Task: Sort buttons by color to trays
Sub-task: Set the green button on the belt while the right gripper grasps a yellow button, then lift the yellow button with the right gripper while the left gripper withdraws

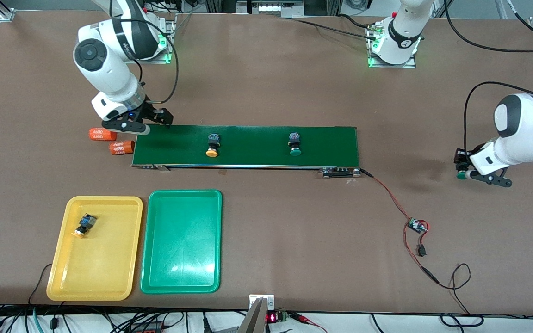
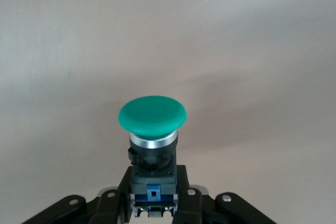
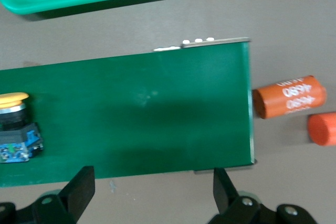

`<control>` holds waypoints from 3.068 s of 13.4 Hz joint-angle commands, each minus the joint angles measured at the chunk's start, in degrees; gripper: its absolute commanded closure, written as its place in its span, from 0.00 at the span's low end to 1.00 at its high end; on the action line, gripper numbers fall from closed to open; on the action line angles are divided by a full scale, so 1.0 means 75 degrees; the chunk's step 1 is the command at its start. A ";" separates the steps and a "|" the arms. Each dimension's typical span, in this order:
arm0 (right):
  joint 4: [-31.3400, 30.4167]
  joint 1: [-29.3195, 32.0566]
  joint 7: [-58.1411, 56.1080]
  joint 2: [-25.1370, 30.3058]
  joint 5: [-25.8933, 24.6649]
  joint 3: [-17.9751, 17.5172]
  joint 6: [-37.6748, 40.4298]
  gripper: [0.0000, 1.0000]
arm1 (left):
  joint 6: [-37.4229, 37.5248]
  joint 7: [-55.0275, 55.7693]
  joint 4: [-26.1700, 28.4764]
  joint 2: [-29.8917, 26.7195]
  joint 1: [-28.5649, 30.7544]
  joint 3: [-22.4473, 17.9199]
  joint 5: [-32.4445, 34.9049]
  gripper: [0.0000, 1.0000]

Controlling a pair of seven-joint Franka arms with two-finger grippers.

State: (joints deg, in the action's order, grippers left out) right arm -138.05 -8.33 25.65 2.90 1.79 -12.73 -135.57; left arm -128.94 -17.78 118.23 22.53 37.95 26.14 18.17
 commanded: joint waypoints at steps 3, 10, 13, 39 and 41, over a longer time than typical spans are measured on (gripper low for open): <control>0.0172 0.0009 -0.0174 -0.0714 -0.0260 -0.0307 -0.0568 0.00 | 0.0876 -0.0045 0.0103 -0.1081 -0.2161 0.0042 -0.0580 1.00; 0.0781 -0.0085 0.0047 -0.1254 -0.0777 -0.0307 -0.0603 0.00 | 0.0939 0.3253 0.0161 -0.1153 -0.4413 0.0042 -0.2608 1.00; 0.0852 -0.0097 0.0353 -0.1394 -0.0824 -0.0307 -0.0627 0.00 | 0.0669 0.4698 0.0196 -0.0965 -0.5164 0.0042 -0.3114 1.00; 0.1343 -0.0191 -0.0057 -0.2321 -0.0918 -0.0237 -0.1166 0.95 | 0.0223 0.5980 -0.0364 -0.1045 -0.5354 -0.0517 -0.2951 0.00; 0.1787 -0.0086 -0.0150 -0.2274 -0.0918 -0.0132 -0.0840 0.95 | 0.0200 0.5455 -0.0482 -0.1257 -0.5354 -0.1150 -0.2939 0.00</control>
State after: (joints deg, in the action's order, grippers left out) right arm -128.45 -10.13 25.91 -13.93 -4.39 -14.08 -144.50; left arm -128.30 27.31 115.32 15.44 -2.00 21.99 -3.88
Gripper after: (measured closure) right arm 0.595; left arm 0.000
